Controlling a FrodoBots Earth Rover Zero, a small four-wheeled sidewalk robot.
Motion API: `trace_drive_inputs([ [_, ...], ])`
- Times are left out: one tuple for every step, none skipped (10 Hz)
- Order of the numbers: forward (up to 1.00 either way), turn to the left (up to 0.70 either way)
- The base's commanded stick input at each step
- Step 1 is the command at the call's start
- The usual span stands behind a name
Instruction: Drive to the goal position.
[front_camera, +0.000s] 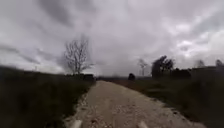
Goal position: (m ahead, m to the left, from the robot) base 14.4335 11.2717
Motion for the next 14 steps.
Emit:
trace_drive_inputs([
  [0.7, 0.0],
  [0.7, 0.0],
  [0.7, 0.0],
  [0.7, 0.0],
  [0.7, 0.0],
  [0.7, 0.0],
  [0.7, 0.0],
  [0.7, 0.0],
  [0.7, 0.0],
  [0.7, 0.0],
  [0.7, 0.0],
  [0.7, 0.0],
  [0.7, 0.0],
  [0.7, 0.0],
])
